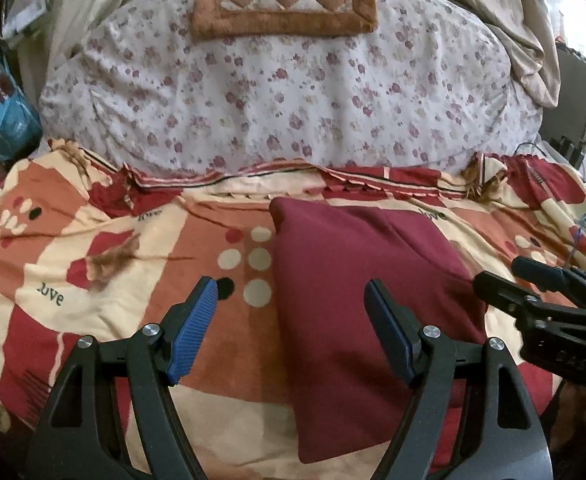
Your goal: Fold small clothes
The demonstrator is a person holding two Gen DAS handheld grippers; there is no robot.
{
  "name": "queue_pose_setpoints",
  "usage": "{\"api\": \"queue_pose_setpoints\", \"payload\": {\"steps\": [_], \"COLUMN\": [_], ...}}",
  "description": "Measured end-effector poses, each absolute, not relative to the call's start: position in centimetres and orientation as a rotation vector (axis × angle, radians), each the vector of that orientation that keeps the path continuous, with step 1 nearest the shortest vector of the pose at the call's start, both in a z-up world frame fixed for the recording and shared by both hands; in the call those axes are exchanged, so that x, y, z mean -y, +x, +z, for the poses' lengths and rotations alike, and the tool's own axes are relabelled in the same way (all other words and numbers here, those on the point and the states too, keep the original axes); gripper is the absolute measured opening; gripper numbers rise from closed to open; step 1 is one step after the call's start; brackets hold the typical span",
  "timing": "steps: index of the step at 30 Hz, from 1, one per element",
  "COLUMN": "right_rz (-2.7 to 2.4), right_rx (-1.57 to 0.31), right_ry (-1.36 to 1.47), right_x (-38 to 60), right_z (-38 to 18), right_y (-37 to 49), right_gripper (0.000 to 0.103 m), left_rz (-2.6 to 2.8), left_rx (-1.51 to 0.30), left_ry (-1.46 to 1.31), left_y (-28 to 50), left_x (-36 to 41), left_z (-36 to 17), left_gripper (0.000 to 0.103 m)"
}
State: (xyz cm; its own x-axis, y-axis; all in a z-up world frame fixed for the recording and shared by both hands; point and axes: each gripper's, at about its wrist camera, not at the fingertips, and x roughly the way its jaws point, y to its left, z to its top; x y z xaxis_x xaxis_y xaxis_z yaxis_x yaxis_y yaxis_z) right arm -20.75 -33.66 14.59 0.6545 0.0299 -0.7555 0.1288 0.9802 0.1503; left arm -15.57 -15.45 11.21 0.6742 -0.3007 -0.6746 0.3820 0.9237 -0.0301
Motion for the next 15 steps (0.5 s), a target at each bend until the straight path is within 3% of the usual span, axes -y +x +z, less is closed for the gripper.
{"api": "queue_pose_setpoints", "payload": {"steps": [4, 15], "right_rz": [-0.064, -0.071], "right_rx": [-0.846, -0.84], "right_ry": [0.183, 0.166], "right_x": [33.12, 32.95], "right_z": [14.55, 14.74], "right_y": [-20.57, -20.43], "right_gripper": [0.074, 0.075], "left_rz": [-0.384, -0.37], "left_rx": [-0.735, -0.726], "left_ry": [0.102, 0.105], "left_y": [-15.57, -15.53], "left_x": [15.3, 15.39], "left_z": [11.31, 11.5], "left_gripper": [0.076, 0.076]}}
